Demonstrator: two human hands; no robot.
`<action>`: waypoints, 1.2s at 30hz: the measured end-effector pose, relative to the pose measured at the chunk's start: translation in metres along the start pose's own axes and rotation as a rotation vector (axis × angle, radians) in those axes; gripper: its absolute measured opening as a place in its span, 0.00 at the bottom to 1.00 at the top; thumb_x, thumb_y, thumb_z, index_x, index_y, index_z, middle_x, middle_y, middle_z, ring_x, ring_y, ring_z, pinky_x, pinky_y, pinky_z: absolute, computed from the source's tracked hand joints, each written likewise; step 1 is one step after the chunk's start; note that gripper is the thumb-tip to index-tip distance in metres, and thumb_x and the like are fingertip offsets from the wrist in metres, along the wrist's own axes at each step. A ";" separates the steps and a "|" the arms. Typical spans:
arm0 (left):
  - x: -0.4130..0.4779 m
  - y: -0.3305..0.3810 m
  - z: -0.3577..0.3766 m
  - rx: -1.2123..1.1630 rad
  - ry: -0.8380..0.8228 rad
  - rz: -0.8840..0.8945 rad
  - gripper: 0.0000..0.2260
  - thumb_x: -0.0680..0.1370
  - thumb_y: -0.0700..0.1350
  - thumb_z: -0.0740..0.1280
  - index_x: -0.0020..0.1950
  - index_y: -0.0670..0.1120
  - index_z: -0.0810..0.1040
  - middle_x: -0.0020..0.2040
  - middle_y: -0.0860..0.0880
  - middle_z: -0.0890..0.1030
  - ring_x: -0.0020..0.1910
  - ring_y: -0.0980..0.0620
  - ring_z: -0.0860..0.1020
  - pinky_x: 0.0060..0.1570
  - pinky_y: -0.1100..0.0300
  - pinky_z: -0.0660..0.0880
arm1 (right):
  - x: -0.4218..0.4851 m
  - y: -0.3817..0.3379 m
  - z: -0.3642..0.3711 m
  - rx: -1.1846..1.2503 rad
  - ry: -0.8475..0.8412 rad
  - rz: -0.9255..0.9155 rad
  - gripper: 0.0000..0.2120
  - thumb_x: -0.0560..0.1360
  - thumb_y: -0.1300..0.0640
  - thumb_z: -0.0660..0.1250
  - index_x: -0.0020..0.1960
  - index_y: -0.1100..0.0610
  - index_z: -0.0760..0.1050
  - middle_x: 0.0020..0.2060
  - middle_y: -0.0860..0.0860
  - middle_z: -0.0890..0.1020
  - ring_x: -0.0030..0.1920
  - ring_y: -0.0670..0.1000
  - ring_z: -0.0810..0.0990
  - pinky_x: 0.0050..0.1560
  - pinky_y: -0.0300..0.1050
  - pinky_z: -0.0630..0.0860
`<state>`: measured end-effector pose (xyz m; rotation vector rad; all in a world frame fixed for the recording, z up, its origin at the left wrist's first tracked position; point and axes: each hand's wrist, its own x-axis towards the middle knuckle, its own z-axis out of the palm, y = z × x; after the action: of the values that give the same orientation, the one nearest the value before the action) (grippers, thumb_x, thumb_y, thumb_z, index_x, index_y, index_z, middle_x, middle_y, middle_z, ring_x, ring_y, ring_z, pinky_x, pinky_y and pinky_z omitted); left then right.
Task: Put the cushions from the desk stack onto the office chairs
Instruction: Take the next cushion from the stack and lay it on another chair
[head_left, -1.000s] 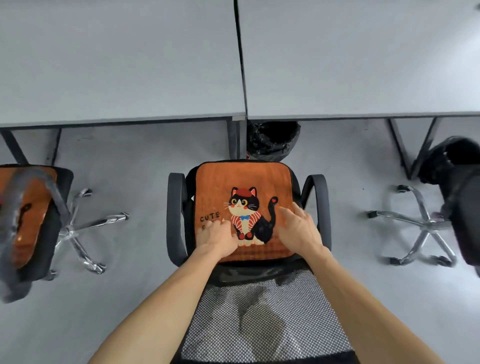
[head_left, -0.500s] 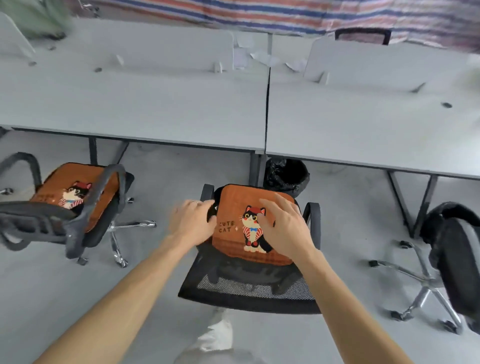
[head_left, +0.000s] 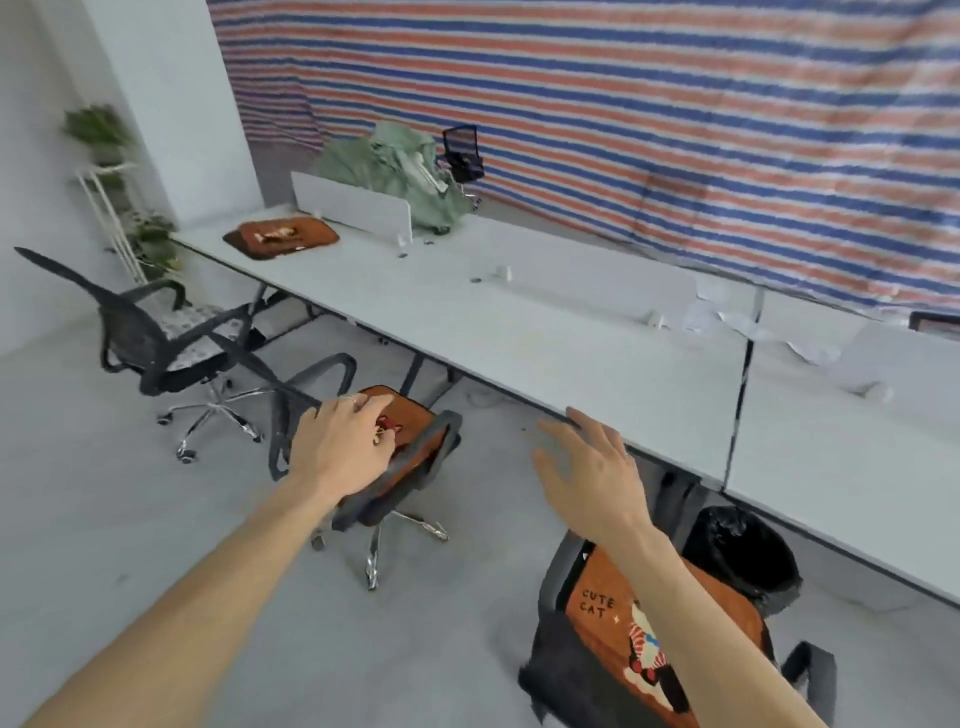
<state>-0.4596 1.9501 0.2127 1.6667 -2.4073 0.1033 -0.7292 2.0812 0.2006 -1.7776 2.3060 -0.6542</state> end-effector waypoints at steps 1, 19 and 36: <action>0.002 -0.021 -0.006 -0.001 0.009 -0.031 0.22 0.78 0.56 0.62 0.72 0.56 0.73 0.66 0.50 0.79 0.64 0.45 0.77 0.57 0.48 0.76 | 0.010 -0.019 0.002 0.001 0.008 -0.029 0.22 0.82 0.42 0.58 0.75 0.38 0.66 0.79 0.45 0.61 0.79 0.52 0.56 0.75 0.57 0.62; 0.070 -0.417 -0.077 0.032 0.136 -0.326 0.23 0.80 0.56 0.60 0.76 0.58 0.66 0.71 0.52 0.73 0.70 0.47 0.71 0.67 0.50 0.66 | 0.195 -0.367 0.142 -0.012 0.069 -0.243 0.22 0.81 0.41 0.56 0.74 0.39 0.69 0.74 0.43 0.70 0.76 0.52 0.61 0.74 0.56 0.63; 0.251 -0.644 -0.011 0.074 0.043 -0.339 0.23 0.79 0.54 0.60 0.75 0.58 0.68 0.70 0.51 0.76 0.68 0.44 0.73 0.64 0.48 0.68 | 0.415 -0.527 0.306 0.091 0.046 -0.294 0.21 0.82 0.43 0.58 0.74 0.43 0.70 0.69 0.45 0.75 0.73 0.55 0.65 0.71 0.59 0.68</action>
<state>0.0571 1.4918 0.2369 2.0555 -2.0773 0.1739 -0.2656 1.5077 0.2121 -2.0972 2.0221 -0.8379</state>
